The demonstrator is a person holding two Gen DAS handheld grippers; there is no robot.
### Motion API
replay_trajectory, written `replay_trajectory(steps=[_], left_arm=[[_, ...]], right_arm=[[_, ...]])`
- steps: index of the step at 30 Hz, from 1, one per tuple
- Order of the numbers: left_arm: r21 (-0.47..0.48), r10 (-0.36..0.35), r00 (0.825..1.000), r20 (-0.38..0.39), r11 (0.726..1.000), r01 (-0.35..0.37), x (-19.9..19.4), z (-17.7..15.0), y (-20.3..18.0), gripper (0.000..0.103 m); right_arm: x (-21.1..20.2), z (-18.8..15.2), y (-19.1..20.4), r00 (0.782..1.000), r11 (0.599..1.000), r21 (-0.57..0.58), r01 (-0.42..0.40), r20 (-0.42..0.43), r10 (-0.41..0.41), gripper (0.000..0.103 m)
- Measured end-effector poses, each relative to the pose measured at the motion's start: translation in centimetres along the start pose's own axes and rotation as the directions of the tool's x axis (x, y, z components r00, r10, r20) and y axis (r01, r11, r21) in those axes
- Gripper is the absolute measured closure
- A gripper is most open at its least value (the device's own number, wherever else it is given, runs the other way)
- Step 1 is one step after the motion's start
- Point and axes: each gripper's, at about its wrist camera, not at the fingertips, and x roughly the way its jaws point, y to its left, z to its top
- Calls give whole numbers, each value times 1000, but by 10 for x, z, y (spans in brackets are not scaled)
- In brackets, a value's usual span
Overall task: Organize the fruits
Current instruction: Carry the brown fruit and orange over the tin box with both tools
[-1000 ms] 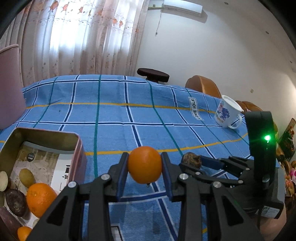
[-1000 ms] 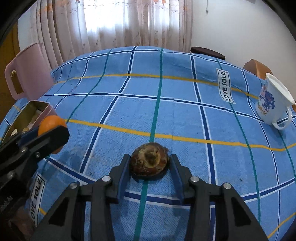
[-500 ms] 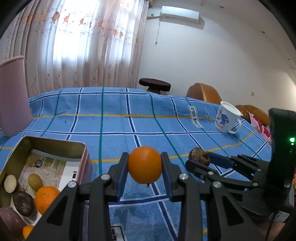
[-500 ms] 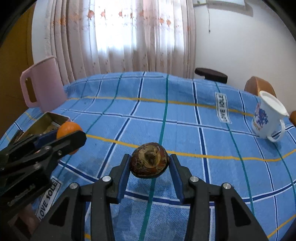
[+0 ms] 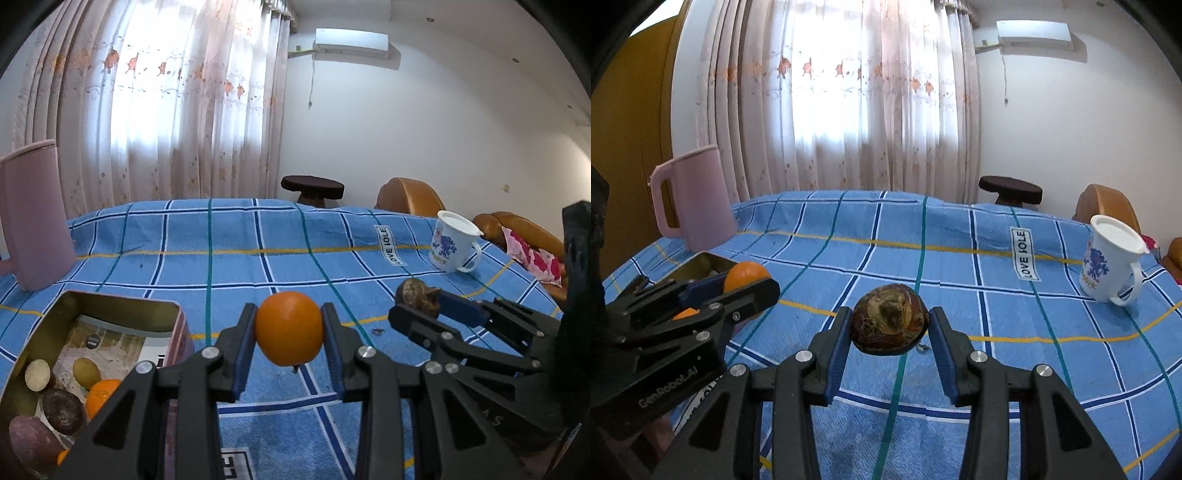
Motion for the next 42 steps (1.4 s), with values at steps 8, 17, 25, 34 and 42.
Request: replay_trajectory(steps=[8, 17, 25, 34, 42], left_arm=[[25, 16, 999, 33, 1000, -17, -10, -2, -3, 67], [15, 25, 999, 25, 1000, -25, -25, -8, 8, 67], [-37, 64, 998, 10, 997, -63, -47, -15, 46, 67], [-71, 123, 992, 22, 990, -122, -72, -14, 82, 67], [-121, 181, 983, -13, 976, -181, -78, -18, 120, 67]], right_arm=[[-14, -3, 5, 999, 1000, -12, 2, 48, -1, 59], [-18, -6, 20, 999, 999, -26, -23, 45, 24, 59], [-20, 10, 60, 992, 991, -71, -111, 55, 115, 59], [-15, 26, 110, 979, 971, -147, -187, 49, 196, 59], [-1, 27, 149, 962, 946, -182, -269, -2, 274, 59]])
